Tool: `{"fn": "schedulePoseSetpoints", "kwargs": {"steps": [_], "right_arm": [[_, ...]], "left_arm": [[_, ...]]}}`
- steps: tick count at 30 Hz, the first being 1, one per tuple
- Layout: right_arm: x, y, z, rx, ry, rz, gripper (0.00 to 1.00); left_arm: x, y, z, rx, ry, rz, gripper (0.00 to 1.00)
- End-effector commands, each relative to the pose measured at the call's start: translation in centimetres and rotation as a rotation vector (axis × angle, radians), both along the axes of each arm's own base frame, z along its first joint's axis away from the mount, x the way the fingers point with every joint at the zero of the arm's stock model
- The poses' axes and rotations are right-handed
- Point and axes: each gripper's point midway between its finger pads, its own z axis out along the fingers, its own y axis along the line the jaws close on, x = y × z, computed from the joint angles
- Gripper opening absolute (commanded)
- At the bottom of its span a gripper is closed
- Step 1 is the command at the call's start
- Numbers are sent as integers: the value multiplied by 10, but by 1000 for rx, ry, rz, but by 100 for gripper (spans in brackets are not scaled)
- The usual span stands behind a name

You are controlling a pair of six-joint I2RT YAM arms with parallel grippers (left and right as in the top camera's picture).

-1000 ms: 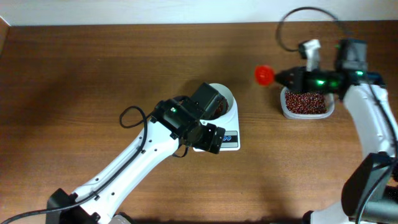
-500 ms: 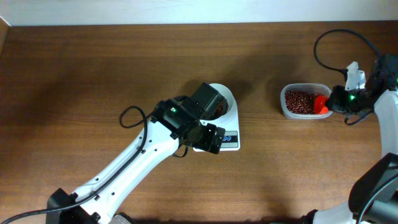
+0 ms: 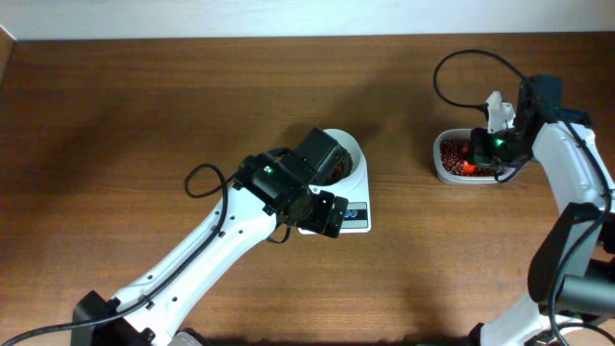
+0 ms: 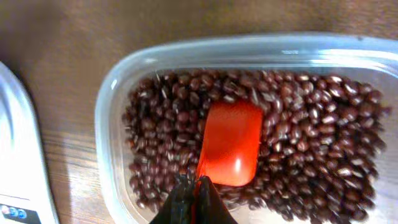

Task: Scoop item into bowl and weigh 50g on scale
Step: 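Move empty scoop back into bean tub with right gripper, then scoop a small amount of beans with right gripper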

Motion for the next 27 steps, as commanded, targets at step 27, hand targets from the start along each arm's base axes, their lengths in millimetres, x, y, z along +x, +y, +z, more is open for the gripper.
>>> {"fn": "schedulePoseSetpoints", "kwargs": {"steps": [27], "right_arm": [[-17,-60,41,655,-163,-269,4]], "left_arm": [[-2,0,4,-13,-9,-12,99]]}}
